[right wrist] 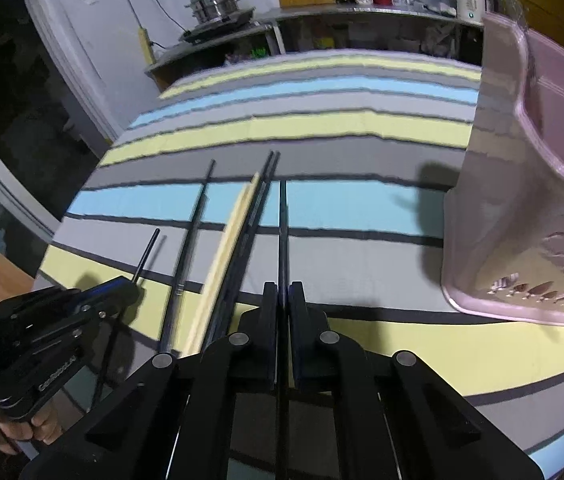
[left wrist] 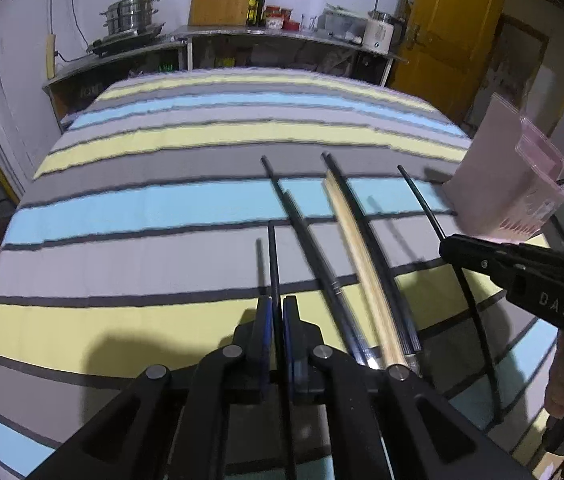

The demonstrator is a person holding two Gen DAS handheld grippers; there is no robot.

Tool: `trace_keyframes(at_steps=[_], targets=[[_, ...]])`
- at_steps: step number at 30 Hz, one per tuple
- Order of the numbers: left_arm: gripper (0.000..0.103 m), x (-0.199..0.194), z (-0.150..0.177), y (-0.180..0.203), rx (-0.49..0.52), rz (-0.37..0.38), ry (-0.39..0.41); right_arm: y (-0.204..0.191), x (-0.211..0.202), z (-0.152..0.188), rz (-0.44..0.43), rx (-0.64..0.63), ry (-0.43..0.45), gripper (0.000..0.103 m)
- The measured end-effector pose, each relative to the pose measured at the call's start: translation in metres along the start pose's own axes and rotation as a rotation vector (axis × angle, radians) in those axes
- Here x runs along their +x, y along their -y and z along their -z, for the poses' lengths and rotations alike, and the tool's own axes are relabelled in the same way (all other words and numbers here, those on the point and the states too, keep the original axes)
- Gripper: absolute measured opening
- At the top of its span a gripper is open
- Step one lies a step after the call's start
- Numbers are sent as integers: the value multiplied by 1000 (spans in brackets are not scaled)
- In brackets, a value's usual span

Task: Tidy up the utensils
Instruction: 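Lift both held chopsticks and carry them over the pink holder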

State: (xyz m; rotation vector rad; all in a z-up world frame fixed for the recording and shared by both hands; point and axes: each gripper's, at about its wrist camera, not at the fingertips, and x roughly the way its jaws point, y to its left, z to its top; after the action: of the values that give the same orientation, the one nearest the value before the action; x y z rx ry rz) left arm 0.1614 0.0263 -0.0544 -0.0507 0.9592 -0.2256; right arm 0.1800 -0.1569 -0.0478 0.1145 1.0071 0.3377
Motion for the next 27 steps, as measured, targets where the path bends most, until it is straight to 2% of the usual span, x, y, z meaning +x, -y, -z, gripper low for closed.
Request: trace_keyframes(at_steps=[17,27], targets=[[5,-129,-29,33,44,113,242,6,-128,9,-58,52,248,5],[5,-157,-37,56,71,180,285,25,-171,21,-40,110,328,5]])
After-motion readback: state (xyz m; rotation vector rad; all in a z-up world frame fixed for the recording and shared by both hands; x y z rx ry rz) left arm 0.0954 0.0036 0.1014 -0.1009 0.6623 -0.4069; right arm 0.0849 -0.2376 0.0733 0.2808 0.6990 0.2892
